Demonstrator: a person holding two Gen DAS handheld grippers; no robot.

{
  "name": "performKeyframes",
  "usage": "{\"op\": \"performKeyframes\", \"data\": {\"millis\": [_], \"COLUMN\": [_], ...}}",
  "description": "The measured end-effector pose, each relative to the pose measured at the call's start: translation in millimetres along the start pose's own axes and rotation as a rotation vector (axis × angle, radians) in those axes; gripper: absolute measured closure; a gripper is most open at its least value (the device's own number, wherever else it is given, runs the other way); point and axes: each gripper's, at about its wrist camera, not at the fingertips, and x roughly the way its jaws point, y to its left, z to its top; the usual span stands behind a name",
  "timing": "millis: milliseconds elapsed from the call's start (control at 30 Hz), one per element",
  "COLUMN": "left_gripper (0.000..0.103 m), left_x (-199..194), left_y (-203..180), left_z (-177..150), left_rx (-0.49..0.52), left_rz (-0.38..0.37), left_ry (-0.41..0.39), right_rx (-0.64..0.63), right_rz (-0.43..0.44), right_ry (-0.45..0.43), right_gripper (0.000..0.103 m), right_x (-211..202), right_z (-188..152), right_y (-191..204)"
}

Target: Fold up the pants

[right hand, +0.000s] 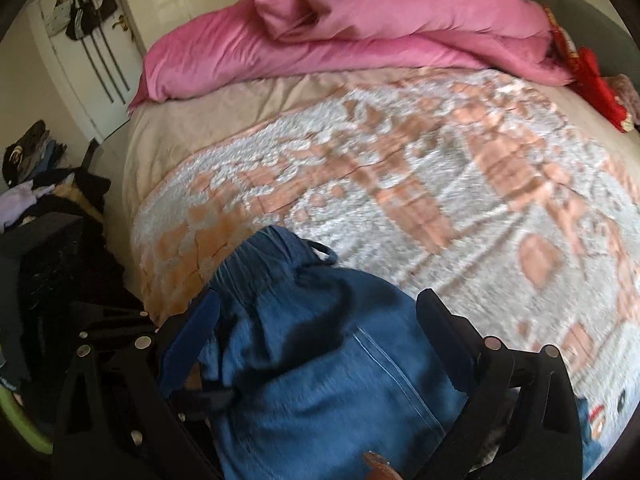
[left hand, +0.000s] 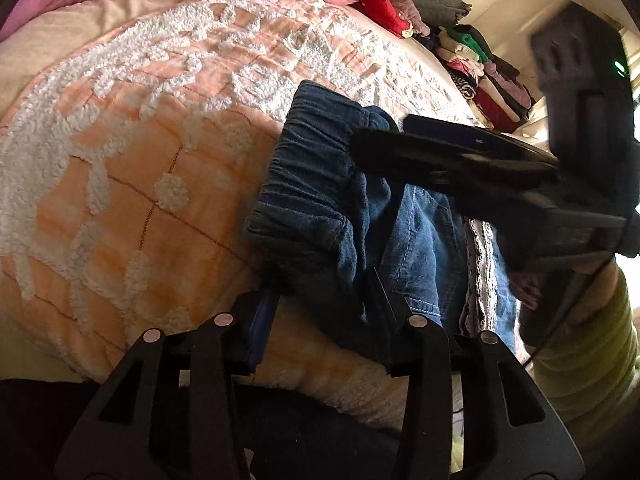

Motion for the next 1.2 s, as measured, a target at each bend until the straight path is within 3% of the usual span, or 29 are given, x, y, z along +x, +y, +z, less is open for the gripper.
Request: {"op": "performKeyframes", "data": {"millis": [200, 267, 333, 433, 500, 667, 800, 900, 1067, 1167, 1200], "left_gripper": [0.069, 0.067, 0.066, 0.061, 0.050, 0.029, 0.027, 0.015, 0.017, 0.045, 0.048], "left_x": [-1, -2, -2, 0, 1, -7, -2, 9, 17, 15, 15], "left_y": [0, 0, 0, 1, 0, -6, -18, -34, -61, -88, -94], "left_z": [-2, -3, -3, 0, 1, -1, -3, -4, -2, -2, -4], "left_rx": [0.000, 0.001, 0.000, -0.002, -0.002, 0.013, 0.001, 0.004, 0.027, 0.088, 0.105], "left_rz": [-0.004, -0.006, -0.009, -0.018, -0.024, -0.058, -0.142, -0.179, -0.250, -0.248, -0.241], "left_ry": [-0.001, 0.000, 0.002, 0.004, 0.002, -0.026, -0.024, -0.002, -0.008, -0.024, -0.026], "right_rx": [-0.019, -0.017, -0.013, -0.002, 0.035, 0.116, 0.150, 0.167, 0.208, 0.230, 0.235], "right_rz": [0.040, 0.077, 0.139, 0.169, 0.208, 0.277, 0.291, 0.301, 0.312, 0.306, 0.302], "right_ry": [0.044, 0.050, 0.048, 0.016, -0.020, -0.133, -0.202, -0.247, -0.310, -0.338, -0.347], "right_gripper": [0.005, 0.019, 0.044, 0.056, 0.062, 0.064, 0.064, 0.064, 0.064, 0.064, 0.064], "right_x": [26, 32, 35, 26, 14, -31, -64, -88, -113, -124, -126], "right_z": [3, 1, 0, -2, -5, -22, -35, -48, -70, -82, -85], "right_y": [4, 3, 3, 0, -8, -28, -42, -51, -70, -78, -81]}}
